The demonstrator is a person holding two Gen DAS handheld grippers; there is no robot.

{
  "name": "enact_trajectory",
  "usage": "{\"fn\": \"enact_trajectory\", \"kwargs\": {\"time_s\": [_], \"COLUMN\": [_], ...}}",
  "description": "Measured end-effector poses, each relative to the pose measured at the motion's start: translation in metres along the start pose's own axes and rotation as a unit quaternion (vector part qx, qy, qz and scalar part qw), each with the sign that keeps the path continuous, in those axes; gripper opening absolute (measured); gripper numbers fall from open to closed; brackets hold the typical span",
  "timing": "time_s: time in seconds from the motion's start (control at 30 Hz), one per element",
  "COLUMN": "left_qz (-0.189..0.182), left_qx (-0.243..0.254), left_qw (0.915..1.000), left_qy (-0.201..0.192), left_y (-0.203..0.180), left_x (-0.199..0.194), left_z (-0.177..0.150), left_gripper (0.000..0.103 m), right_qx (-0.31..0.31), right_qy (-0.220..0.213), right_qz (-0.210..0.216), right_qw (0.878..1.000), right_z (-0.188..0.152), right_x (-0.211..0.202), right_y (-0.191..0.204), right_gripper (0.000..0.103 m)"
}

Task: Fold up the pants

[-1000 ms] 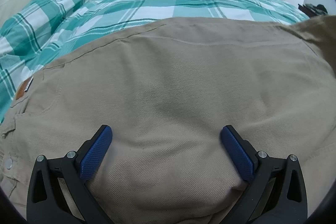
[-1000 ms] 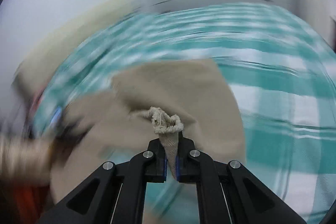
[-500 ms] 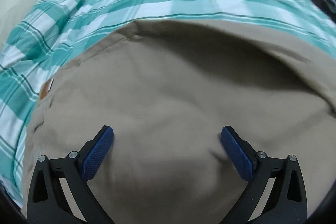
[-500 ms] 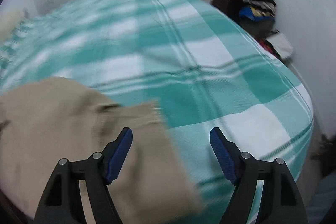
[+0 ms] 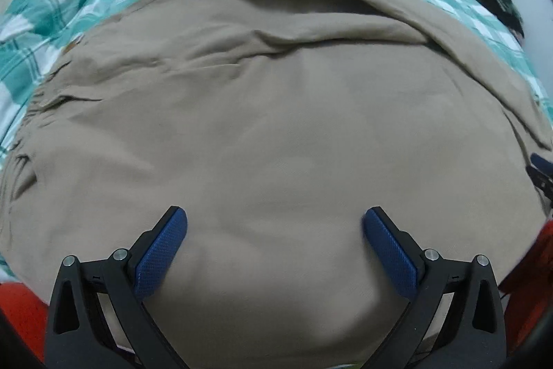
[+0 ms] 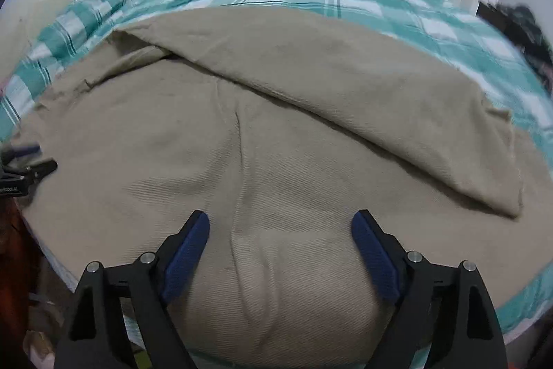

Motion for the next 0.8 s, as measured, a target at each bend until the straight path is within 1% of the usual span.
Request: {"fn": "enact_trajectory", "kwargs": {"time_s": [0.07, 0.13, 0.23, 0.27, 0.3, 0.33, 0.37, 0.4, 0.43, 0.47, 0.5, 0.53, 0.57, 0.6, 0.67, 0.7, 0.73, 0.77, 0.8], "left_qz": [-0.001, 0.005, 0.014, 0.012, 0.011, 0.010, 0.010, 0.011, 0.012, 0.012, 0.012, 0.013, 0.013, 0.013, 0.013, 0.013, 0.013, 0.011, 0.009], "left_qx": [0.004, 0.007, 0.013, 0.013, 0.013, 0.012, 0.011, 0.011, 0.011, 0.010, 0.010, 0.010, 0.010, 0.010, 0.010, 0.010, 0.010, 0.010, 0.007], "left_qw": [1.0000, 0.9999, 0.9996, 0.9995, 0.9995, 0.9994, 0.9994, 0.9993, 0.9993, 0.9992, 0.9992, 0.9991, 0.9991, 0.9989, 0.9988, 0.9988, 0.9989, 0.9991, 0.9995], "left_qy": [-0.007, -0.014, -0.022, -0.026, -0.028, -0.030, -0.031, -0.033, -0.034, -0.036, -0.037, -0.038, -0.040, -0.043, -0.047, -0.047, -0.045, -0.039, -0.028], "left_y": [0.002, -0.001, -0.003, -0.003, -0.001, -0.001, 0.000, 0.002, 0.001, 0.001, 0.000, 0.000, 0.000, 0.000, 0.000, 0.000, 0.000, 0.000, 0.001], "left_x": [0.002, 0.003, 0.003, 0.003, 0.003, 0.003, 0.003, 0.003, 0.004, 0.005, 0.005, 0.005, 0.004, 0.004, 0.004, 0.003, 0.003, 0.002, 0.001], "left_z": [0.001, -0.001, -0.004, -0.004, -0.005, -0.004, -0.004, -0.005, -0.004, -0.004, -0.005, -0.005, -0.006, -0.005, -0.006, -0.006, -0.005, -0.005, -0.003], "left_gripper": [0.102, 0.102, 0.102, 0.102, 0.102, 0.102, 0.102, 0.102, 0.102, 0.102, 0.102, 0.102, 0.102, 0.102, 0.102, 0.102, 0.102, 0.102, 0.102], "right_qx": [0.019, 0.016, 0.017, 0.027, 0.062, 0.109, 0.163, 0.197, 0.244, 0.278, 0.311, 0.354, 0.401, 0.433, 0.471, 0.495, 0.505, 0.505, 0.492], "right_qy": [-0.005, -0.017, -0.023, -0.022, -0.021, -0.034, -0.052, -0.061, -0.062, -0.049, -0.023, 0.018, 0.025, 0.005, -0.034, -0.055, -0.064, -0.067, -0.064], "right_qz": [0.020, 0.018, 0.005, 0.007, 0.020, 0.050, 0.094, 0.116, 0.132, 0.130, 0.121, 0.106, 0.100, 0.094, 0.066, 0.051, 0.047, 0.038, 0.000], "right_qw": [1.000, 1.000, 1.000, 0.999, 0.998, 0.992, 0.981, 0.972, 0.959, 0.950, 0.942, 0.929, 0.910, 0.897, 0.879, 0.865, 0.859, 0.860, 0.868], "right_z": [-0.002, 0.003, 0.003, 0.011, 0.016, 0.023, 0.031, 0.038, 0.044, 0.045, 0.043, 0.034, 0.033, 0.039, 0.048, 0.051, 0.052, 0.052, 0.050], "right_x": [-0.002, 0.006, 0.002, -0.004, -0.011, -0.021, -0.031, -0.034, -0.034, -0.029, -0.019, -0.003, 0.006, 0.008, 0.008, 0.011, 0.014, 0.018, 0.018], "right_y": [-0.005, 0.001, 0.003, 0.008, 0.005, 0.004, 0.001, -0.003, -0.015, -0.027, -0.040, -0.057, -0.075, -0.090, -0.116, -0.129, -0.135, -0.138, -0.144], "right_gripper": [0.086, 0.086, 0.087, 0.087, 0.086, 0.086, 0.086, 0.086, 0.086, 0.086, 0.082, 0.069, 0.066, 0.066, 0.066, 0.065, 0.058, 0.047, 0.015]}}
Point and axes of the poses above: each gripper's, at about its wrist camera, not at the fingertips, and x roughly the way its jaws point, y to its left, z to its top, the point moved 10 cm from there along x, roughly the way its jaws point, and after that the axes turned 6 degrees about -y, right-handed, at the moved point
